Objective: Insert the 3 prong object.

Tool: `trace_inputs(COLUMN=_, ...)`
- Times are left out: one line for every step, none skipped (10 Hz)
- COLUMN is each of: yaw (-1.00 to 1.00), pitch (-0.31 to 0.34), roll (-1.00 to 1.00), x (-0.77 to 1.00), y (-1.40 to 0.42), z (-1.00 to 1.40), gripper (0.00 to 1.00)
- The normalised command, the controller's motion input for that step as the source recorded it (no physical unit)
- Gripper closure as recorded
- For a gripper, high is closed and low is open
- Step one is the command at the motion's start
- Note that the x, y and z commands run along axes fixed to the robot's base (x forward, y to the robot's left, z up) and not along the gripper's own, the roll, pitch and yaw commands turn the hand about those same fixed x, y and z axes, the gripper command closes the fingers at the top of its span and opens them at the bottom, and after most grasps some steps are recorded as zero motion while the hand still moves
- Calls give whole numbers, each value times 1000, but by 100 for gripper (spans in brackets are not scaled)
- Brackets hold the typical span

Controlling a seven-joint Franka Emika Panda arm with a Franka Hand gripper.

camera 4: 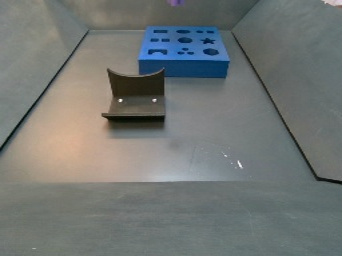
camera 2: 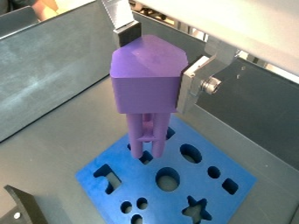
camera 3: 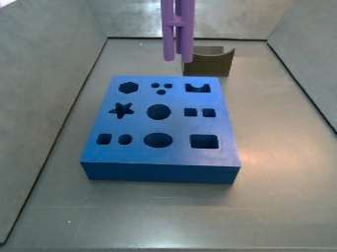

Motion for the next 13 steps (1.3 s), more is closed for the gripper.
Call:
trace_inputs(yaw=-1000, pitch=0, roll=29, x=0, y=0, z=-474, gripper=100)
trace_inputs(yaw=-1000, pitch=0, roll=30, x=0, y=0, z=-477, gripper=100)
trace_inputs(yaw=-1000, pitch=0, roll=29, x=0, y=0, z=-523, gripper=100)
trace_inputs(yaw=-1000, pitch=0, roll=24, x=-6, y=29, z=-534, gripper=100)
trace_inputs(yaw=-903, pitch=0, roll=6, x=-60, y=171, z=-549, gripper=100)
trace_inputs(yaw=-786, pitch=0, roll=0, x=-91, y=286, z=-520, gripper=100)
trace_inputs(yaw=-589, pitch=0, roll=0, x=-77, y=451, z=-423, gripper=100)
trace_inputs(yaw=-503, pitch=0, roll=0, x=-46, y=529, z=-371, gripper=100)
trace_inputs(yaw=-483, pitch=0, roll=-1, x=-14, y=540, z=-317, gripper=100)
trace_inputs(yaw=-580, pitch=-11, roll=-19, x=0, y=434, z=-246, gripper=100)
trace_inputs(yaw=-851, pitch=-19, roll=-14, x=89, y=183, z=-203, gripper=100)
trace_inputs(yaw=-1000, pitch=0, roll=0, x=103, y=49, z=-217, gripper=100)
trace_inputs(yaw=-949, pitch=0, roll=0, x=0, y=77, z=-140, gripper=100)
